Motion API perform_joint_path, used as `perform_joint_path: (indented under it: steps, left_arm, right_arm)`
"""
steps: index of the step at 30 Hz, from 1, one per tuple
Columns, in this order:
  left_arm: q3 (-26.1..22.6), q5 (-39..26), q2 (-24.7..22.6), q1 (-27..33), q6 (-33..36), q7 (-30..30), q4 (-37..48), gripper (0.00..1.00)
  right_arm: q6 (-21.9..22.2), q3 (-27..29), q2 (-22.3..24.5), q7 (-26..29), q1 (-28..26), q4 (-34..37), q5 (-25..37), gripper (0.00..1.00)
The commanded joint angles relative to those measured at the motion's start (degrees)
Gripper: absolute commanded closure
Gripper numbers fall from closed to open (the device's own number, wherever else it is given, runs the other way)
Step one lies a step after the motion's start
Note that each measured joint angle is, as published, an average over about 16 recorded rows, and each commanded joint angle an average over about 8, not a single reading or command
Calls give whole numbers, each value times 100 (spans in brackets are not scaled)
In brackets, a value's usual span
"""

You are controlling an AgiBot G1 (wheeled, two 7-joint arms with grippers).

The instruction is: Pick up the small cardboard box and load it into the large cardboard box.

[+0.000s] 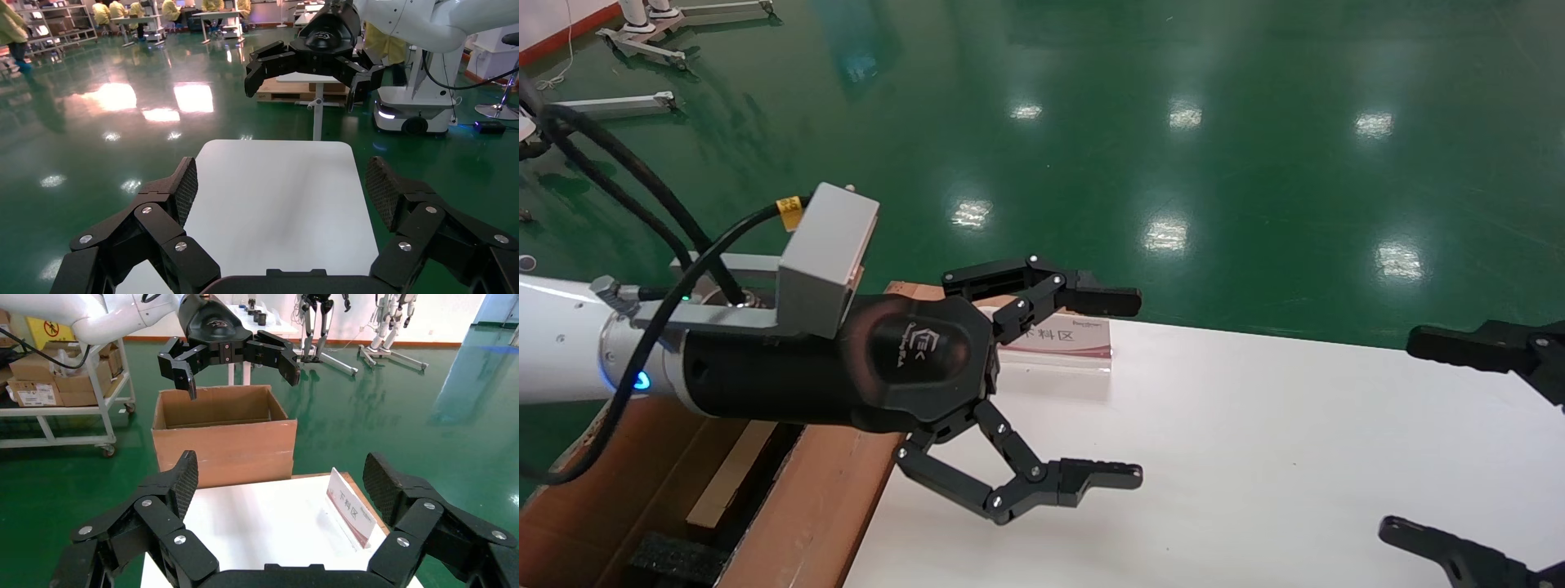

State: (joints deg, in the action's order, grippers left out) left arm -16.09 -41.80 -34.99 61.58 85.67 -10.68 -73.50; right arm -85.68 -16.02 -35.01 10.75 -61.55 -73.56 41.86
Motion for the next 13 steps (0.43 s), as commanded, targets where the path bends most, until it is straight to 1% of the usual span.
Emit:
perform_joint_path:
  steps: [1,13]
  left_arm:
    - [-1,0,0,1,0,0,0,0]
    - [-3,0,0,2,0,0,0,0]
  right_arm:
    - [0,0,0,0,0,0,0,0]
    - [0,0,0,0,0,0,0,0]
